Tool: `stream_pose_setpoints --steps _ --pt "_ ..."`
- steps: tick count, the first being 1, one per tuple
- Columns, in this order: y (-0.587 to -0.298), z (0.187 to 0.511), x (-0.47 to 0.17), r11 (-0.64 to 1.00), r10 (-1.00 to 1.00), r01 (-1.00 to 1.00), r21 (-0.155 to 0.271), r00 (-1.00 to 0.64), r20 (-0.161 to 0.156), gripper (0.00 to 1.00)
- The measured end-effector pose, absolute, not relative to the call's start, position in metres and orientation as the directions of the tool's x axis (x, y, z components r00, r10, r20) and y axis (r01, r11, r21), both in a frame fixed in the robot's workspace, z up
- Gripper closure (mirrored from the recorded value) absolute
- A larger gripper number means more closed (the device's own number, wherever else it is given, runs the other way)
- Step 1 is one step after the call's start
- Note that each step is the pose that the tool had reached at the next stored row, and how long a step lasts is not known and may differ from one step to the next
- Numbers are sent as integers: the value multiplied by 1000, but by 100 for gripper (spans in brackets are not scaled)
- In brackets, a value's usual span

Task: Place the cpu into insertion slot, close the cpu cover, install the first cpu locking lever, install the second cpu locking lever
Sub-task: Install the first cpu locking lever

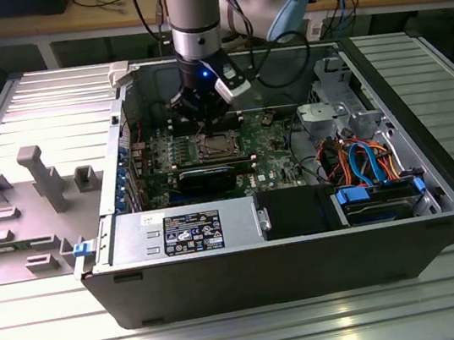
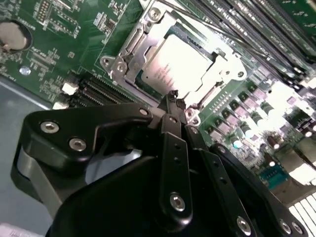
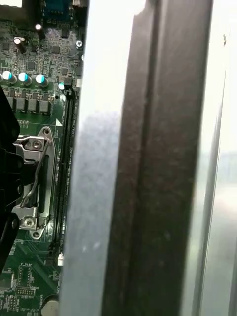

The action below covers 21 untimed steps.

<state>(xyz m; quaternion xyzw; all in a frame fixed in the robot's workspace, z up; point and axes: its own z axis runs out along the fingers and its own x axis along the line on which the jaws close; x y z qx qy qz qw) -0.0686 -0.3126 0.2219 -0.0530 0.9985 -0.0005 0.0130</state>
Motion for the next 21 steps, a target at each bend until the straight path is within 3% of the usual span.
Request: stream_pose_setpoints --steps 21 --pt "-312 220 -76 994 -106 -106 -2 -994 -26 89"
